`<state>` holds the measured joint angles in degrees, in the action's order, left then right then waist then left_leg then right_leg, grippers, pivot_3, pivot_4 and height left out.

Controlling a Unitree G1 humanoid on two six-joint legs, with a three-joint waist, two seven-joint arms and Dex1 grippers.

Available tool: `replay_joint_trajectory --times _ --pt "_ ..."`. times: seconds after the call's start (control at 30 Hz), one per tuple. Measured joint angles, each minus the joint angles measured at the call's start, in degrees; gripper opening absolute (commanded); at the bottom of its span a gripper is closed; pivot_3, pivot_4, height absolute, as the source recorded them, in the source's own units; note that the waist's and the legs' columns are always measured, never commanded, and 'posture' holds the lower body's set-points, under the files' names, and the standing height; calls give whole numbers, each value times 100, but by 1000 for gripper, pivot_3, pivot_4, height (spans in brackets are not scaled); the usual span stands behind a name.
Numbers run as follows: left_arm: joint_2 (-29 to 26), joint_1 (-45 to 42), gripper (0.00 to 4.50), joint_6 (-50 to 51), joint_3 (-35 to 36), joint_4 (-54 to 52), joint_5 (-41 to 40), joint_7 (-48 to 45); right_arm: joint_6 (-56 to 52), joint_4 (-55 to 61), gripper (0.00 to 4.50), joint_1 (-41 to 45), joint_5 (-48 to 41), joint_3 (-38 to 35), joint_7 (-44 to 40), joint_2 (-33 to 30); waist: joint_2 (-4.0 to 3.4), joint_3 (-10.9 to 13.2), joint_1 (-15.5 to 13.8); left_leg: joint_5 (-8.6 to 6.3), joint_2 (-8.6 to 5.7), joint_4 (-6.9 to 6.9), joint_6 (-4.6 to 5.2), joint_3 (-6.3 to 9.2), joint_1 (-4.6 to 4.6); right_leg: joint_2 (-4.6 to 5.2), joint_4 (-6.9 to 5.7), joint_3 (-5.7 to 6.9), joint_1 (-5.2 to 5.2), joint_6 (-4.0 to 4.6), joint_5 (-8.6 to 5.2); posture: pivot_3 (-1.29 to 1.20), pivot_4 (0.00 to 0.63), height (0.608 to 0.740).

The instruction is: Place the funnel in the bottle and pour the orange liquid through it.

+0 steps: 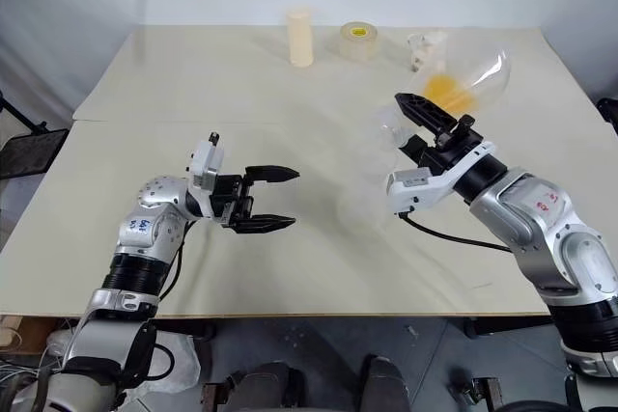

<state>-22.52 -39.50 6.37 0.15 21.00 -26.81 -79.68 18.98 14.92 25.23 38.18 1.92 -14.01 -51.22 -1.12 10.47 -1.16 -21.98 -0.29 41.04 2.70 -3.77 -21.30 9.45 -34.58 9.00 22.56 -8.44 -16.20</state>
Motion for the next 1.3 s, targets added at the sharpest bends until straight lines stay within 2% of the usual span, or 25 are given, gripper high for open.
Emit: replay_joint_trajectory --times 0.33,1.3 --pt "-29 123 4500 1 369 -230 -225 176 294 -105 2436 28 304 -34 131 -10 0 0 3 0 3 0 0 3 0 0 0 -1 0 0 0 0 150 740" --pt "-48 340 4500 311 355 -479 -238 209 983 -775 2436 498 904 -45 625 -115 0 0 14 0 4 -1 0 2 0 0 1 -1 0 0 0 0 150 740"
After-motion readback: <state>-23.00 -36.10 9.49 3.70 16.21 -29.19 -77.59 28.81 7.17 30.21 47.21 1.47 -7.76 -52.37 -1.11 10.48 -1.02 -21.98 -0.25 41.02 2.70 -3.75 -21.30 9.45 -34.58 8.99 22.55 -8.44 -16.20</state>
